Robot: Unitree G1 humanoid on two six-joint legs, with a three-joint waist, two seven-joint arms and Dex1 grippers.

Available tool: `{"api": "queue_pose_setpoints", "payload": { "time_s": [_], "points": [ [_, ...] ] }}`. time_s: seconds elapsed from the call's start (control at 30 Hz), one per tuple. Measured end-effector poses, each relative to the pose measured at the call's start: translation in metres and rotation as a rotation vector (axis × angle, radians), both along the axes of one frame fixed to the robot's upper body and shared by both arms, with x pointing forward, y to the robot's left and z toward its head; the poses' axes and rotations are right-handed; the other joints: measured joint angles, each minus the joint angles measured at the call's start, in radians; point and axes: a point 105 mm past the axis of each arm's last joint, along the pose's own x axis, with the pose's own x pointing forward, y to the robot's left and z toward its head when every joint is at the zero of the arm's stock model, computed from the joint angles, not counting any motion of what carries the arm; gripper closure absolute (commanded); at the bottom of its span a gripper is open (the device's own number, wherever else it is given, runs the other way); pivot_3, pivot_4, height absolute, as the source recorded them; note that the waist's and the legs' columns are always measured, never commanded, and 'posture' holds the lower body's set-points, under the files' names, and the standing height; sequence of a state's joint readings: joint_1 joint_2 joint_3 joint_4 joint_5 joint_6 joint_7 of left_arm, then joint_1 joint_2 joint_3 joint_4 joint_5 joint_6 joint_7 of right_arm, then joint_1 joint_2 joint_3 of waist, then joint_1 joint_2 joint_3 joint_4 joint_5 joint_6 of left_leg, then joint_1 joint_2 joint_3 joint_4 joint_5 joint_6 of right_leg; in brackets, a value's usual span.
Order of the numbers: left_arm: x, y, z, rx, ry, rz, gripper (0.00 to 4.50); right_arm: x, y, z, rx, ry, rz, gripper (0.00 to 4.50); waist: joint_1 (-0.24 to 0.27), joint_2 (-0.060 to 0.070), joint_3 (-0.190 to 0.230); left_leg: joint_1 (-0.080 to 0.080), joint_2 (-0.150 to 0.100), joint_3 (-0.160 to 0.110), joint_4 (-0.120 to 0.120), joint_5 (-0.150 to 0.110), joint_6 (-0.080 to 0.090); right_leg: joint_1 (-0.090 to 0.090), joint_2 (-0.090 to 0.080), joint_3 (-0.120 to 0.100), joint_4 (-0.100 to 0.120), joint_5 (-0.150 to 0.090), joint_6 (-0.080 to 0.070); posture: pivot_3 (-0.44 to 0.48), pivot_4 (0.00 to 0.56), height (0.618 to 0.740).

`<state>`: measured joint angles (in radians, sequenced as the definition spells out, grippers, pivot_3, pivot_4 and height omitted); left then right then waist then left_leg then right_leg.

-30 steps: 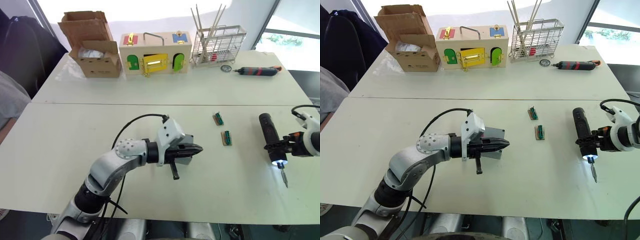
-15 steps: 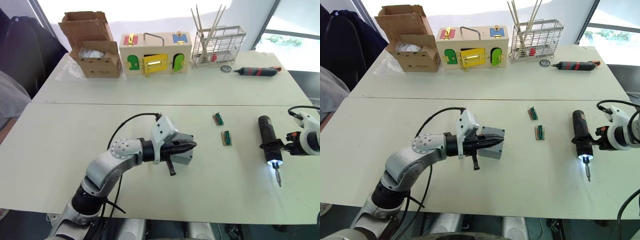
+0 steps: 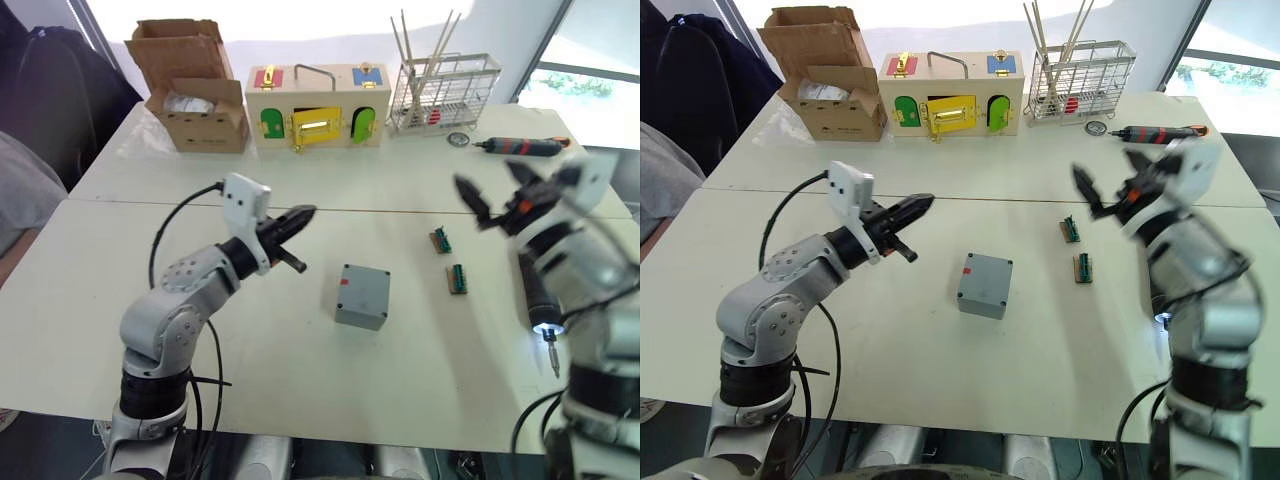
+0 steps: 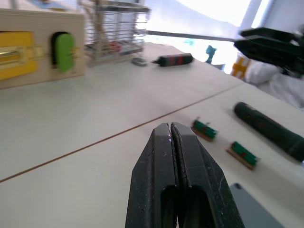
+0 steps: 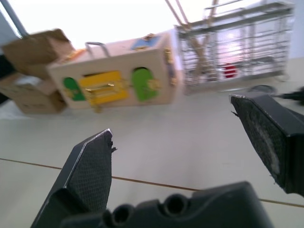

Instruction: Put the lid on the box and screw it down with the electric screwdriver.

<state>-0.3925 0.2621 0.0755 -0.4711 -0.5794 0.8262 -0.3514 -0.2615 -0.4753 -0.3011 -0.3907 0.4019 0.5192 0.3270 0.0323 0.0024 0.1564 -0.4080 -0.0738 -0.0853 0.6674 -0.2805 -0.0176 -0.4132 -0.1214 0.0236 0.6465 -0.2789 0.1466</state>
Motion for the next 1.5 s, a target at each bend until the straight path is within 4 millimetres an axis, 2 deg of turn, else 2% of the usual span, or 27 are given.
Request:
{"api": "queue_pose_setpoints", "payload": {
  "time_s": [0.07, 0.17, 0.23, 0.37, 0.6, 0.67, 0.73, 0.9, 1.17, 1.3, 1.5],
  "points": [
    [0.001, 0.011, -0.013, 0.000, 0.048, 0.050, 4.50, -0.013, 0.016, -0.019, 0.086, 0.024, 0.031, 0.01, -0.002, 0.000, 0.000, 0.001, 0.000, 0.002, 0.001, 0.000, -0.001, 0.000, 0.000, 0.002, 0.000, 0.000, 0.000, 0.000, 0.150, 0.731],
    [-0.002, 0.018, -0.043, 0.074, 0.129, 0.070, 4.50, -0.028, 0.037, -0.036, 0.227, 0.054, 0.077, 0.01, -0.010, 0.000, 0.000, 0.004, 0.001, 0.001, -0.001, 0.001, -0.002, 0.001, 0.001, 0.001, 0.001, 0.000, 0.000, 0.000, 0.150, 0.731],
    [-0.005, 0.018, -0.054, 0.096, 0.157, 0.064, 4.50, -0.037, 0.043, -0.043, 0.238, 0.068, 0.090, 0.01, -0.015, 0.000, 0.000, 0.004, 0.001, 0.000, -0.001, 0.001, -0.002, 0.002, 0.001, 0.001, 0.001, 0.000, -0.001, 0.000, 0.150, 0.731],
    [-0.008, 0.015, -0.058, 0.118, 0.157, 0.032, 4.50, -0.049, 0.041, -0.056, 0.210, 0.100, 0.108, 0.01, -0.023, 0.000, 0.000, 0.004, 0.001, 0.000, -0.002, 0.001, -0.002, 0.001, 0.001, 0.001, 0.001, 0.000, -0.001, 0.000, 0.150, 0.731],
    [-0.013, 0.013, -0.062, 0.180, 0.153, -0.027, 4.50, -0.055, 0.044, -0.055, 0.103, 0.109, 0.199, 0.01, -0.026, 0.000, 0.000, 0.005, 0.002, 0.000, -0.003, 0.001, -0.001, 0.002, 0.002, 0.001, 0.000, 0.000, -0.001, 0.000, 0.150, 0.731],
    [-0.017, 0.012, -0.068, 0.265, 0.150, -0.071, 4.50, -0.062, 0.048, -0.064, 0.071, 0.177, 0.268, 0.01, -0.021, 0.000, 0.000, 0.005, 0.002, 0.000, -0.003, 0.001, -0.001, 0.003, 0.002, 0.001, 0.000, 0.000, -0.001, 0.000, 0.150, 0.731],
    [-0.024, 0.012, -0.077, 0.357, 0.151, -0.132, 4.50, -0.079, 0.056, -0.081, 0.027, 0.301, 0.386, 0.01, -0.020, 0.000, 0.000, 0.005, 0.002, 0.000, -0.003, -0.001, 0.001, 0.003, 0.002, 0.001, -0.001, 0.000, -0.001, 0.000, 0.150, 0.731],
    [-0.031, -0.007, -0.082, 0.361, 0.135, -0.233, 4.50, -0.099, 0.070, -0.097, 0.015, 0.446, 0.548, 0.01, -0.020, 0.000, 0.000, 0.007, 0.002, 0.000, -0.002, -0.003, 0.006, 0.006, 0.002, 0.001, -0.002, 0.000, -0.001, 0.000, 0.150, 0.731],
    [-0.028, -0.016, -0.094, 0.351, 0.153, -0.273, 4.50, -0.109, 0.084, -0.112, -0.009, 0.514, 0.615, 0.01, -0.019, 0.000, 0.000, 0.007, 0.002, 0.000, -0.003, -0.003, 0.006, 0.006, 0.002, 0.001, -0.002, -0.001, -0.001, 0.000, 0.150, 0.731],
    [-0.023, -0.019, -0.093, 0.350, 0.136, -0.277, 4.50, -0.111, 0.088, -0.116, -0.004, 0.536, 0.628, 0.01, -0.020, 0.000, 0.000, 0.007, 0.002, 0.000, -0.003, -0.003, 0.006, 0.006, 0.002, 0.001, -0.002, 0.000, -0.001, 0.000, 0.150, 0.731],
    [-0.017, -0.038, -0.093, 0.340, 0.116, -0.340, 4.50, -0.116, 0.096, -0.117, -0.003, 0.549, 0.658, 0.01, -0.020, -0.001, 0.000, 0.007, 0.002, 0.000, -0.002, -0.003, 0.006, 0.006, 0.002, 0.000, -0.002, 0.000, -0.001, 0.000, 0.150, 0.731]
  ]
}}
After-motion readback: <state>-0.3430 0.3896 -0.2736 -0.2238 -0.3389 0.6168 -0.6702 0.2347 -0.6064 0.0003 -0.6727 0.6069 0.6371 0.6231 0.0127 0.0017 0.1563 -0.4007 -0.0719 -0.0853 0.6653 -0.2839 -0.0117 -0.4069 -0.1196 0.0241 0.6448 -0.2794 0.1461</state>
